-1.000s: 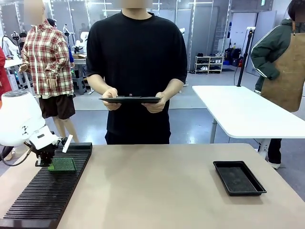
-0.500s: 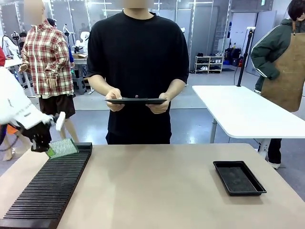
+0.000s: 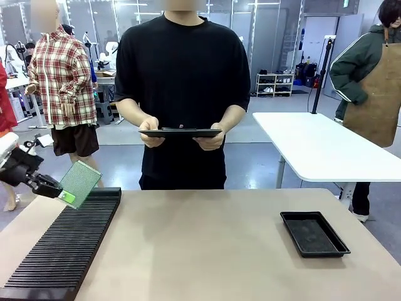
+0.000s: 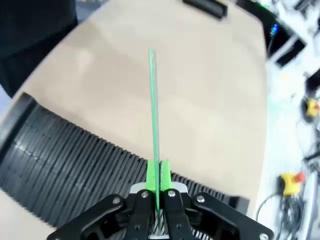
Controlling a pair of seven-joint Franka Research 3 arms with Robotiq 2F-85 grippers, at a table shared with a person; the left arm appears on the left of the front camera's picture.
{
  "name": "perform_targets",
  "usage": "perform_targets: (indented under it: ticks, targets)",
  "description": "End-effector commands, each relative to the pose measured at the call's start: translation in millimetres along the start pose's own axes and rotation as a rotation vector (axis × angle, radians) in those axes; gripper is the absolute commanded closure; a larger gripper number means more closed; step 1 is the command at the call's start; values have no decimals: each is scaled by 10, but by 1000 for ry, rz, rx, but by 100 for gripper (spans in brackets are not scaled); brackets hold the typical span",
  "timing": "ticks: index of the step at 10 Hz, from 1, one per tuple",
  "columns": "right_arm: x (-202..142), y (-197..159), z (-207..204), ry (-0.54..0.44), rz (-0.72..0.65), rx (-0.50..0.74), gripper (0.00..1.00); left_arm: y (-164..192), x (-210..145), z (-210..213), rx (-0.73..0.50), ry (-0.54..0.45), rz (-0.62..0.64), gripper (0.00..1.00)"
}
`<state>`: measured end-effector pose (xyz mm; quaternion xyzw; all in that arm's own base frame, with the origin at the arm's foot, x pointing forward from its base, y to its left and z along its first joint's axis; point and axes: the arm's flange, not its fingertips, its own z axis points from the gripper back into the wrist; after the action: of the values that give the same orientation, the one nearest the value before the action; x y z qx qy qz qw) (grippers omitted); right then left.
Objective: Inspect the PCB.
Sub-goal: Pick up the Blank PCB and present it to the human.
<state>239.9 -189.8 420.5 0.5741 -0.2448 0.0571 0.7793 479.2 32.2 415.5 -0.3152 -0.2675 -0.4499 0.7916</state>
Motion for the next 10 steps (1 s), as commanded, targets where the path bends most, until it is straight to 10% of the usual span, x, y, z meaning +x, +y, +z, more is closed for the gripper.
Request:
perform_targets:
  ticks: [1,7,10]
  targets:
    - [4,3,16,-1,18,8,0,41,8,-82,16,-55,115,100]
    - [4,3,16,-1,18,8,0,11,1,-35,-1,-9,24,97]
    - [4,3,16,-1,18,8,0,337,213,-260,-411,-349,452,97]
